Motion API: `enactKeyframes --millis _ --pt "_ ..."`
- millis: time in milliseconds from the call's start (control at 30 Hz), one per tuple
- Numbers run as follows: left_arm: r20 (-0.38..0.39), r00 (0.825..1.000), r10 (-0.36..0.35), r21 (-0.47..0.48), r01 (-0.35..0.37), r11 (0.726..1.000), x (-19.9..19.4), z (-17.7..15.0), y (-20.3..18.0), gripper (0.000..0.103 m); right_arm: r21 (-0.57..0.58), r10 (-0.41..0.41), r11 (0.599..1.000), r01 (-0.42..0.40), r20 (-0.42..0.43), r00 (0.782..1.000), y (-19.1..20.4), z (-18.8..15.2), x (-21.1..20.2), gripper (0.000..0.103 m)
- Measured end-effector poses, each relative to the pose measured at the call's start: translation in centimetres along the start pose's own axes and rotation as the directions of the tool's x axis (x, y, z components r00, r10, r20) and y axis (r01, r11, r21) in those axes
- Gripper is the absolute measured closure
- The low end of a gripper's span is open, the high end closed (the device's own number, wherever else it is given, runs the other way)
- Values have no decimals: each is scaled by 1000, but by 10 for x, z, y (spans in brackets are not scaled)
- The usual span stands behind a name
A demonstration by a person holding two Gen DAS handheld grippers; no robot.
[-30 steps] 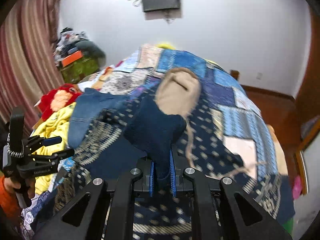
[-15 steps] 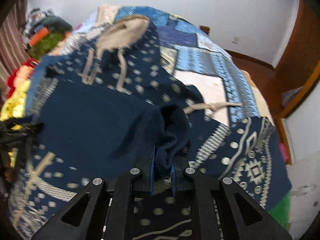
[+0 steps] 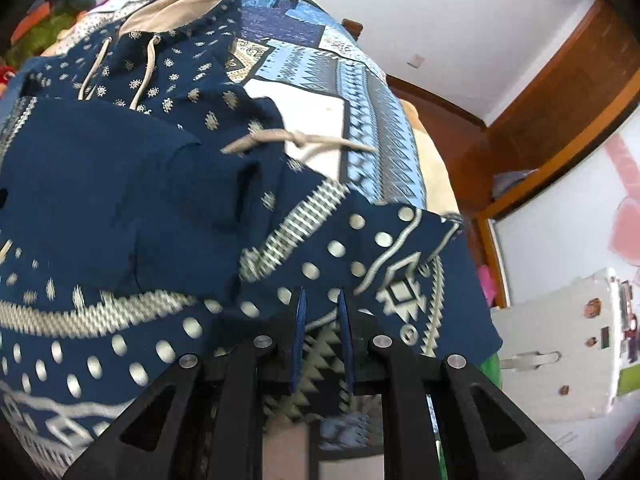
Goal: Fold large clothes
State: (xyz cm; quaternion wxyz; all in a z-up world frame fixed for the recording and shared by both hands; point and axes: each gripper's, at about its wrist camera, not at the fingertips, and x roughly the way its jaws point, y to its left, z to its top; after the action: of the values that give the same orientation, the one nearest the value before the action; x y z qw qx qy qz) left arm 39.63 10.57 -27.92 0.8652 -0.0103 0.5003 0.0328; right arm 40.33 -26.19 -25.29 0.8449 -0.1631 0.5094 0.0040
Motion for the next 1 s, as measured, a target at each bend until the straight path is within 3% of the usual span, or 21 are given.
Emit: enactKeyframes --millis 67,133,167,200,300,433,667,733,900,1000 --pt "-2 1000 3 1 -3 1000 1 0 0 23 22 -3 1000 4 -16 1000 -13 -3 2 78" --pt "-5 1000 18 0 -18 1000 1 0 0 19 52 -90 995 90 -6 996 -33 -9 4 14" --pt "-7 1000 24 -3 -24 1000 2 0 0 17 55 -119 991 119 6 993 -41 -12 7 7" --pt "-8 1000 27 -5 -27 1000 2 0 0 16 63 -125 990 124 7 992 -51 -16 10 6" --pt "-14 999 42 -14 -42 999 -1 1 -1 17 205 20 979 -15 -22 1000 -94 -27 13 6" --pt "0 996 91 41 -91 995 -15 5 -14 17 331 119 935 -123 31 992 -137 -42 2 6" --pt "94 995 16 73 -23 997 -51 29 -54 17 478 347 808 -345 88 934 -169 -69 2 9" --pt "119 993 -4 87 -7 996 -57 35 -68 17 511 402 766 -390 93 911 -170 -68 16 20" --pt "157 986 -48 115 30 993 -62 42 -101 17 592 477 659 -464 149 866 -172 -63 52 29" --pt "170 982 -81 123 61 991 -62 46 -116 17 623 464 633 -459 169 869 -172 -57 70 42"
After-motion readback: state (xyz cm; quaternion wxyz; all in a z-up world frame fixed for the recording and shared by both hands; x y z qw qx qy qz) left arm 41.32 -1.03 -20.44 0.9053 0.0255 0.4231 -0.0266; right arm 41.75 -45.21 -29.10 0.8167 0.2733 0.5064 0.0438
